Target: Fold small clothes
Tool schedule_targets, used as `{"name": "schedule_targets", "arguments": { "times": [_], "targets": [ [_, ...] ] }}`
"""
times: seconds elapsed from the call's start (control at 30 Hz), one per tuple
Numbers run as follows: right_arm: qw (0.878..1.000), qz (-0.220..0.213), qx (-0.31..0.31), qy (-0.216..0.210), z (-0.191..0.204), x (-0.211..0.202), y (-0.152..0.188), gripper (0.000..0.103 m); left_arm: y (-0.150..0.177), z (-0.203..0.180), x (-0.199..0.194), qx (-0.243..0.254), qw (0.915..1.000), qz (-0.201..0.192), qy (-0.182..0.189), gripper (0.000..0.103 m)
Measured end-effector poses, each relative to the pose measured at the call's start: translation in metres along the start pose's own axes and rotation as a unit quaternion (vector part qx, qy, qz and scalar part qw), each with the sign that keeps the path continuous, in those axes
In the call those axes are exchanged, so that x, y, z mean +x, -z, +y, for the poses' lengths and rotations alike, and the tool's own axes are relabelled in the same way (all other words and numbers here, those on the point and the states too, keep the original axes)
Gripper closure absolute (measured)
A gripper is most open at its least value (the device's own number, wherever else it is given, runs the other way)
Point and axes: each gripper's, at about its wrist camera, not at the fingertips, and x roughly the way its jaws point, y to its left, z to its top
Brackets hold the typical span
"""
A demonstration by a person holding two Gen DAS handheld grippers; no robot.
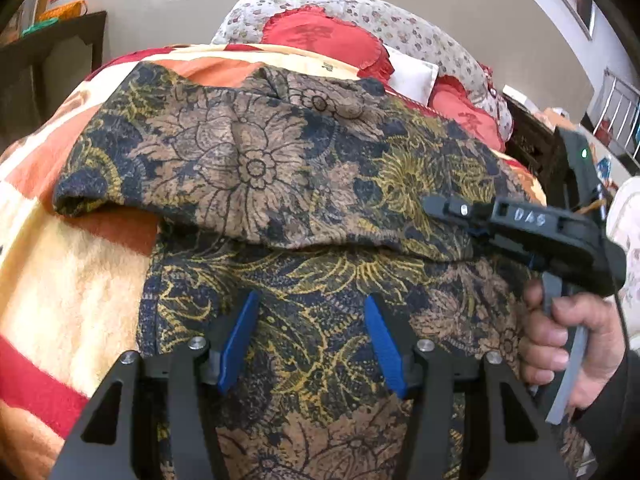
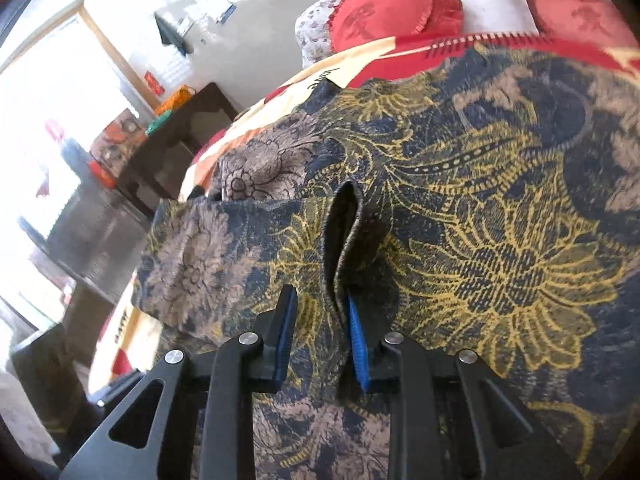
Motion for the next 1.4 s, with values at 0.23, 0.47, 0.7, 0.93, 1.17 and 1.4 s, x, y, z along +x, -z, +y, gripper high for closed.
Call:
{"name": "schedule_targets", "arguments": {
  "times": [0.23,0.47,0.7,0.93,1.17,1.4],
  "targets": [
    [0.997,-0.034,0.016,0.074,-0.011,-0.026,0.004,0.088,0.001,-0.001,0.000,0.005,1.0000,0.002,-0.007,0.045],
    [0.986,-0.057,0.023,0.153,-0.059,-0.095,0.011,0.088,0.000,-0.004,0.002,0.008,0.9999,0.002,-0.013,0.045],
    [0.977,-0.057,0.026,0.206,-0.099,-0.148,0.022,0.088,-0.001,-0.005,0.003,0.008,0.9999,0.002,-0.013,0.045],
    [0.971,-0.048,0.043,0.228,-0.109,-0.150,0.029,0.088,-0.003,-0.005,0.002,0.010,0.9999,0.006,-0.008,0.043],
    [0.942,-0.141,-0.030,0.302,-0.063,-0.189,0.019,0.061,-0.063,0.004,-0.026,-0.031,0.9959,-0.085,0.009,0.011],
    [0.943,-0.113,-0.057,0.307,-0.047,-0.121,0.008,0.062,-0.113,-0.025,0.041,0.014,0.9984,-0.051,-0.020,0.017]
  ]
}}
